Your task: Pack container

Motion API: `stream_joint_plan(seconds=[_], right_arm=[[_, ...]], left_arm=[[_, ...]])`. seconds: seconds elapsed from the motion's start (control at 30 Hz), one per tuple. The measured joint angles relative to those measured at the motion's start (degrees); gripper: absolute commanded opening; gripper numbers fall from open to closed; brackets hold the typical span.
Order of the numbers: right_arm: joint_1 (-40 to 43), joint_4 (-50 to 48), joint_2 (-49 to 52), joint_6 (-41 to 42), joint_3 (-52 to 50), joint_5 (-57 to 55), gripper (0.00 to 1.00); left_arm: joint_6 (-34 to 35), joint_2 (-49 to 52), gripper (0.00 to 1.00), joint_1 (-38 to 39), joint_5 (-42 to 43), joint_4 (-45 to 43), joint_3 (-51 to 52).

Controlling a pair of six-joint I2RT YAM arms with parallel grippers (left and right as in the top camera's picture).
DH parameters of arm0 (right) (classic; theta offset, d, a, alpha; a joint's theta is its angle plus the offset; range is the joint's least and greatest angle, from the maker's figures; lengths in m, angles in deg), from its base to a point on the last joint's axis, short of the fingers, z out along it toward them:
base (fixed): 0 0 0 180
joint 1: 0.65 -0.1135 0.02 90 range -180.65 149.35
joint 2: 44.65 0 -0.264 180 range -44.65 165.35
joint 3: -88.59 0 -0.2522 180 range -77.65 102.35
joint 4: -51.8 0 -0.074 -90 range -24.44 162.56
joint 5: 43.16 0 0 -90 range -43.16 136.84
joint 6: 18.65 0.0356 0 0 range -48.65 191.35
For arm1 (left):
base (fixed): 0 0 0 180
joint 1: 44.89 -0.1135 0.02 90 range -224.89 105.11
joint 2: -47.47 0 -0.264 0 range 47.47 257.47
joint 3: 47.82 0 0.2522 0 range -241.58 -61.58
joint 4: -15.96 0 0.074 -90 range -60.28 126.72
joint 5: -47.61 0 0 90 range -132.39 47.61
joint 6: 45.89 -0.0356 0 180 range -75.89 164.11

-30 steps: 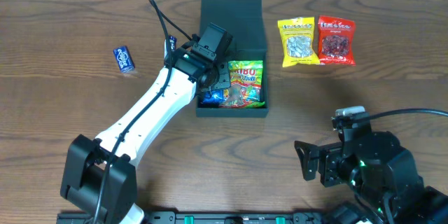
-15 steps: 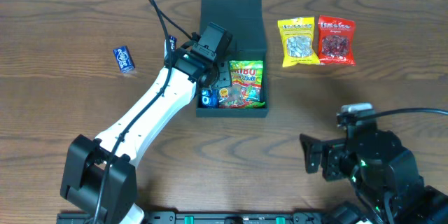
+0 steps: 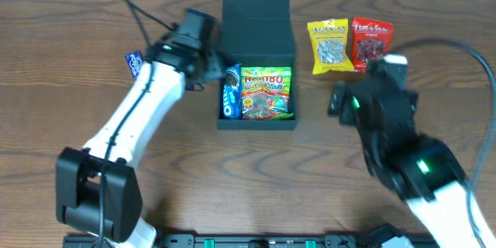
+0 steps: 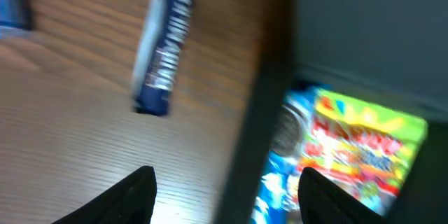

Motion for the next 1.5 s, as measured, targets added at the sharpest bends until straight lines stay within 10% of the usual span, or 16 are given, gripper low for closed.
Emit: stream_joint_plan(seconds=[0.37,1.2,1.5], right_arm=[[15.9,-18.9,19.3,-2.0,0.0,7.1,0.99],[32.9,-45.4,47.5,-19.3,-0.1,21.4,0.91],[33.0,-48.6,51.9,-20.0,0.0,24.4,0.09]], left_arm=[[-8.9,-0.2,0.68,-11.5,2.0,-6.5,0.0],[-13.2,-0.2,0.72,-11.9,6.9,-8.1,0.0],[-12.1,-0.2,0.73,-11.9,7.1,-8.1,0.0]])
